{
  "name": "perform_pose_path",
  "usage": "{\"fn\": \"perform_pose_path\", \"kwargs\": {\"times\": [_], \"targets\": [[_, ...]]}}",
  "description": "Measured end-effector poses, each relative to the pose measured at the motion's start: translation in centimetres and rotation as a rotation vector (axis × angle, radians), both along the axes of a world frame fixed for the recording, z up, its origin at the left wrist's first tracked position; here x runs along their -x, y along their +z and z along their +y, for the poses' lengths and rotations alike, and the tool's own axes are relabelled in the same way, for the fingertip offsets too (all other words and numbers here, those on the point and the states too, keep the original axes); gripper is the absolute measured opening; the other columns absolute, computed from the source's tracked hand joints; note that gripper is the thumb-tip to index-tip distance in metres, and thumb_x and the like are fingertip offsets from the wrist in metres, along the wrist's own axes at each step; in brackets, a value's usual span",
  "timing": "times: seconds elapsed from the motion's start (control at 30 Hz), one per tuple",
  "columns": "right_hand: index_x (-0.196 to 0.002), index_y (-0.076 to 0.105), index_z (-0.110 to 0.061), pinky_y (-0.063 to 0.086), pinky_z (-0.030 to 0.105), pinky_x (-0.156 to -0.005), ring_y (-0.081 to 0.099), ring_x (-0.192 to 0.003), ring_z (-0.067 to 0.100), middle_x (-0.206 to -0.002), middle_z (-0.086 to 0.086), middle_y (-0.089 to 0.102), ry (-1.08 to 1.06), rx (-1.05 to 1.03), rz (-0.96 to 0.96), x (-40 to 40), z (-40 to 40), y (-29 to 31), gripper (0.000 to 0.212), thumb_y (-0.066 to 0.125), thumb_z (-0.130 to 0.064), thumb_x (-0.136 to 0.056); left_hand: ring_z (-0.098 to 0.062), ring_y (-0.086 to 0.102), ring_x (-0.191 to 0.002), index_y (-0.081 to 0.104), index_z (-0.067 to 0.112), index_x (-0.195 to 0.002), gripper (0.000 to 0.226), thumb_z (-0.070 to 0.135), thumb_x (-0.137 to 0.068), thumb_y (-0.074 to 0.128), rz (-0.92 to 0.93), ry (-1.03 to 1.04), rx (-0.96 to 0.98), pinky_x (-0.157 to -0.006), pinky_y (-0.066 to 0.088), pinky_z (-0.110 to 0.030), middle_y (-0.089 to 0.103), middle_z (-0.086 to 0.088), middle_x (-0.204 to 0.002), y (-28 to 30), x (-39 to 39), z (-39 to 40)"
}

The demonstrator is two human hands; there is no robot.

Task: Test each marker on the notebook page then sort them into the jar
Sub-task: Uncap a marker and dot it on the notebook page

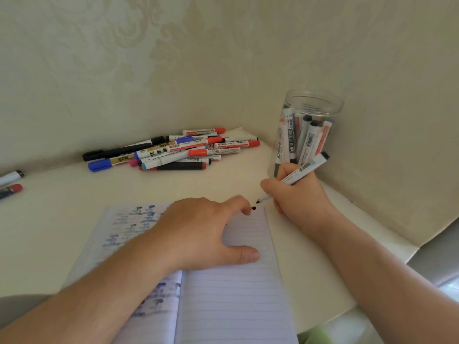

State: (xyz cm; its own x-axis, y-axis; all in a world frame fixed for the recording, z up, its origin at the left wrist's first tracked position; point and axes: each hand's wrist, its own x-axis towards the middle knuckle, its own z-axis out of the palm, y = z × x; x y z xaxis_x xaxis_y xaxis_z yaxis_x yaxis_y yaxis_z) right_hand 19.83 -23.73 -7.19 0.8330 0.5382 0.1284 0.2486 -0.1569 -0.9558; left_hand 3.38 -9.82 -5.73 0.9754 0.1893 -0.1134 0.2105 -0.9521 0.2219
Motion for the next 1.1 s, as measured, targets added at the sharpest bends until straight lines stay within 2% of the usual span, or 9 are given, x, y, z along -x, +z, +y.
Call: {"fn": "perform_pose_path", "kwargs": {"times": [0.1,0.2,0.27,0.37,0.47,0.6,0.73,1.0,1.1], "targets": [[-0.066,0.052,-0.024,0.028,0.025,-0.045,0.032,-0.048,0.016,-0.056,0.001,0.044,0.083,-0.227,0.093,-0.4,-0.6,0.3,0.039,0.083,-0.013,-0.087,-0.011,0.059,-0.078,0.03,0.037,-0.113,0.031,0.054,-0.097,0.049,-0.073,0.053,0.162,-0.07,0.049,-0.034,0.062,0.008,-0.083,-0.4,0.3,0.9],[-0.074,0.066,-0.025,0.025,0.024,-0.046,0.034,-0.049,0.016,-0.06,0.004,0.046,0.264,-0.456,0.278,-0.4,-1.1,1.0,0.023,0.079,-0.01,-0.086,-0.01,0.062,-0.093,0.033,0.037,-0.113,0.012,0.039,-0.107,0.043,-0.16,0.113,0.35,-0.087,0.052,-0.039,0.067,0.009,-0.102,-1.1,0.7,2.6],[-0.081,0.075,-0.019,0.031,0.027,-0.049,0.044,-0.056,0.02,-0.065,0.007,0.052,0.371,-0.451,0.422,0.0,-1.2,1.5,0.009,0.071,-0.018,-0.089,-0.002,0.063,-0.1,0.041,0.039,-0.112,0.012,0.035,-0.105,0.051,-0.254,0.166,0.501,-0.094,0.052,-0.035,0.068,0.016,-0.107,-1.4,0.7,3.4],[-0.092,0.081,-0.008,0.033,0.033,-0.059,0.051,-0.065,0.022,-0.071,0.012,0.06,0.488,-0.387,0.504,0.0,-1.3,1.2,0.034,0.056,-0.029,-0.08,0.0,0.063,-0.077,0.053,0.045,-0.107,0.019,0.029,-0.103,0.06,-0.36,0.241,0.633,-0.07,0.051,-0.027,0.071,0.011,-0.086,-1.6,0.7,3.9],[-0.096,0.078,-0.014,0.035,0.031,-0.055,0.05,-0.059,0.023,-0.071,0.014,0.063,0.449,-0.323,0.476,0.2,-0.9,1.0,0.033,0.05,-0.024,-0.082,0.0,0.062,-0.068,0.058,0.043,-0.107,0.021,0.024,-0.1,0.065,-0.404,0.242,0.667,-0.066,0.044,-0.021,0.07,0.015,-0.078,-1.6,0.7,3.9],[-0.085,0.055,-0.014,0.033,0.03,-0.049,0.05,-0.053,0.026,-0.079,0.022,0.069,0.419,-0.255,0.421,0.5,-0.6,0.9,0.005,0.053,-0.018,-0.083,-0.004,0.066,-0.072,0.057,0.035,-0.109,0.021,0.024,-0.097,0.07,-0.418,0.238,0.705,-0.073,0.052,-0.03,0.073,0.012,-0.083,-1.6,0.9,3.8],[-0.082,0.05,-0.011,0.037,0.025,-0.043,0.048,-0.052,0.026,-0.078,0.024,0.068,0.407,-0.242,0.411,0.7,-0.6,1.0,0.006,0.053,-0.015,-0.082,-0.004,0.06,-0.063,0.056,0.034,-0.105,0.016,0.029,-0.098,0.069,-0.419,0.243,0.69,-0.063,0.047,-0.03,0.075,0.006,-0.081,-1.4,0.9,3.8],[-0.081,0.062,-0.011,0.036,0.022,-0.041,0.048,-0.05,0.021,-0.07,0.019,0.066,0.405,-0.185,0.368,0.8,-0.6,1.1,0.006,0.06,-0.016,-0.081,-0.002,0.054,-0.055,0.058,0.033,-0.104,0.014,0.027,-0.098,0.069,-0.403,0.213,0.667,-0.056,0.042,-0.025,0.074,0.003,-0.079,-1.6,0.8,4.0],[-0.077,0.071,-0.014,0.035,0.022,-0.042,0.047,-0.05,0.019,-0.065,0.014,0.06,0.396,-0.175,0.341,0.8,-0.8,1.3,0.013,0.067,-0.008,-0.088,-0.001,0.055,-0.057,0.061,0.035,-0.102,0.014,0.027,-0.096,0.071,-0.423,0.208,0.657,-0.057,0.042,-0.022,0.072,0.002,-0.079,-1.8,0.8,4.2]]}}
